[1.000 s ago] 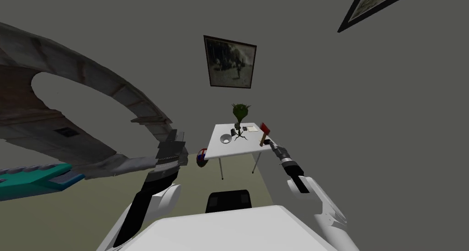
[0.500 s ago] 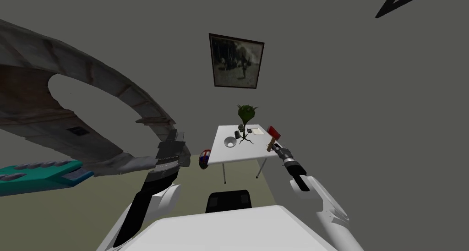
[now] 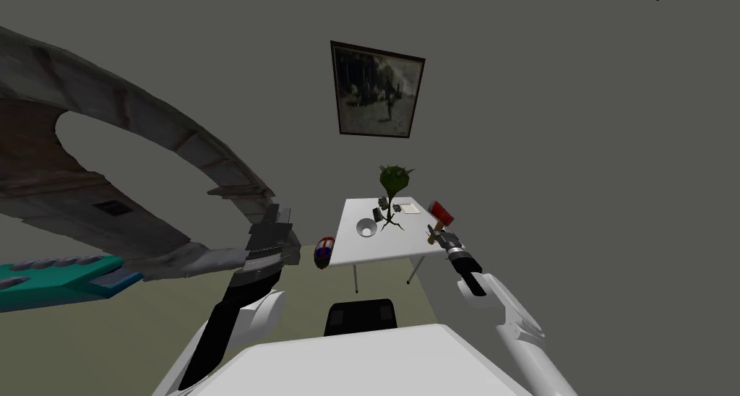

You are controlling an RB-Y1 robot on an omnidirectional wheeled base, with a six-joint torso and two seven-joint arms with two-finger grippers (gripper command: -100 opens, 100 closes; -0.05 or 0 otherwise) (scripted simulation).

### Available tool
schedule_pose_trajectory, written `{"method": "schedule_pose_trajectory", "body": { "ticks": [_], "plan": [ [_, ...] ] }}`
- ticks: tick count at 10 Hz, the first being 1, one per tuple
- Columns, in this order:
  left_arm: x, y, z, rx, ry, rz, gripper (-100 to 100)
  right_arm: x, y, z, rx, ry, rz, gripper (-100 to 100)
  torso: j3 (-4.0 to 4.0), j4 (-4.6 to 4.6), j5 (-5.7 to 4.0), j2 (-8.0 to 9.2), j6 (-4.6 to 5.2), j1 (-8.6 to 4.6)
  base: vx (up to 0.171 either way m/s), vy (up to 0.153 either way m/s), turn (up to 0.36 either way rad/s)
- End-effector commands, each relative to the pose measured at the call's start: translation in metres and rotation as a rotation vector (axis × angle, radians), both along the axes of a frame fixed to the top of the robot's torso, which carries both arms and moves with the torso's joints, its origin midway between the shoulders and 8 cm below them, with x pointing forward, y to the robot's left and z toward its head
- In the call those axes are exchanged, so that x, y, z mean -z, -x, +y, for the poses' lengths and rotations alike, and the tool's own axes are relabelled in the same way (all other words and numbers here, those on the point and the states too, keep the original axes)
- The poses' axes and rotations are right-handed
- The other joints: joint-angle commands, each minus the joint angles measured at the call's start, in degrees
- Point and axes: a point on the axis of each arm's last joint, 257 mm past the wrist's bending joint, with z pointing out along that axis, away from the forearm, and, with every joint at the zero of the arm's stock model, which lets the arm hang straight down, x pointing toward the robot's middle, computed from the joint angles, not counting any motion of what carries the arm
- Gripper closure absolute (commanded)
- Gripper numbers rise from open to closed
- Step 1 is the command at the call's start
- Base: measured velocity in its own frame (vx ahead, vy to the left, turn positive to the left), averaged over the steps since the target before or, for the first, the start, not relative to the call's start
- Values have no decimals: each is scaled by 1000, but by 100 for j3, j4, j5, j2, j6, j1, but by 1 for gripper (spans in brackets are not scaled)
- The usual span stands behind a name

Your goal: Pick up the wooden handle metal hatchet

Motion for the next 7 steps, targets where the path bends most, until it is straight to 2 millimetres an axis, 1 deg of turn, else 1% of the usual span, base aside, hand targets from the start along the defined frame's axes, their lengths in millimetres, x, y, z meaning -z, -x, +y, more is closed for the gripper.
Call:
{"method": "schedule_pose_trajectory", "body": {
  "ticks": [1, 2, 3, 4, 5, 6, 7],
  "plan": [
    [0, 0, 0, 0, 0, 0, 0, 6, -9, 5, -35, -6, 3, -100, 0, 0, 0, 0, 0, 0, 32, 82, -86],
    [0, 0, 0, 0, 0, 0, 0, 17, -6, 0, -23, -12, 24, -100, 0, 0, 2, 0, -1, 9, 15, 51, 4],
    [0, 0, 0, 0, 0, 0, 0, 2, -24, 12, -91, 0, -9, -100, 2, 0, 1, 5, -1, 2, 43, 77, -140],
    [0, 0, 0, 0, 0, 0, 0, 0, -29, 13, -102, -3, -18, -100, -1, 0, 3, -3, 0, 9, 35, 77, -84],
    [0, 0, 0, 0, 0, 0, 0, 17, -25, 5, -83, -13, 13, -100, -2, -1, 3, -3, -3, 9, 4, 37, 5],
    [0, 0, 0, 0, 0, 0, 0, 29, -21, -2, -69, -20, 36, -100, -1, -4, -5, 3, -7, -1, -7, 9, 19],
    [0, 0, 0, 0, 0, 0, 0, 11, -36, 10, -140, -4, 0, -100, 2, -3, -8, 8, -6, -11, 13, 74, -106]
  ]
}}
